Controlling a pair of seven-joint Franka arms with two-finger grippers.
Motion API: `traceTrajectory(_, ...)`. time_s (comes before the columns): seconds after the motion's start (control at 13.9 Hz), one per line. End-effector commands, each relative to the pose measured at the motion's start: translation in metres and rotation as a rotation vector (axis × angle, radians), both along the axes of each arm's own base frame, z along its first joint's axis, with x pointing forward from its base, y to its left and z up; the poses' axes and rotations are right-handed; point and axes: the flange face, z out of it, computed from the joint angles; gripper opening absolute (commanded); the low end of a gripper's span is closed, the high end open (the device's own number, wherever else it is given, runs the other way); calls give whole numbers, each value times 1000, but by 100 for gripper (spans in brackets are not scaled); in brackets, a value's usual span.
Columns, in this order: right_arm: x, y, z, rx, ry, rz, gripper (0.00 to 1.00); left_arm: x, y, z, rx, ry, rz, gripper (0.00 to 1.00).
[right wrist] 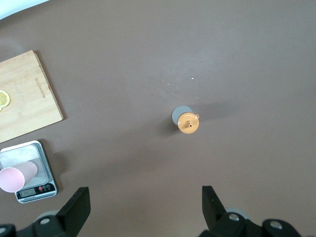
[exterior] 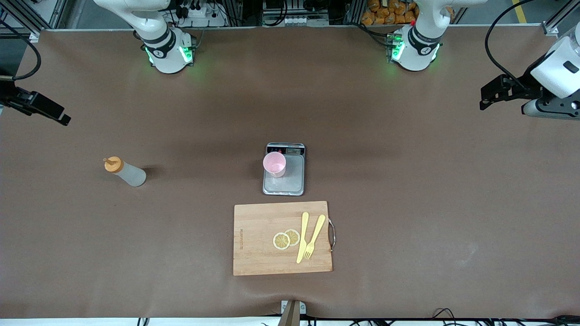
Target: Add sauce to pink cup with both arms
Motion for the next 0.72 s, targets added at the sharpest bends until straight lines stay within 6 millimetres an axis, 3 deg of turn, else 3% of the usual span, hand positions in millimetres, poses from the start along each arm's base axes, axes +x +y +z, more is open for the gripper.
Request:
traceTrajectory(0.0, -4, 4, 1, -32, -14, 20, 100, -2, -2, 5, 13, -6, 1, 100)
traceTrajectory(0.65, -2, 16, 3, -66, -39, 78, 100, 2, 4, 6, 12, -10, 7, 100)
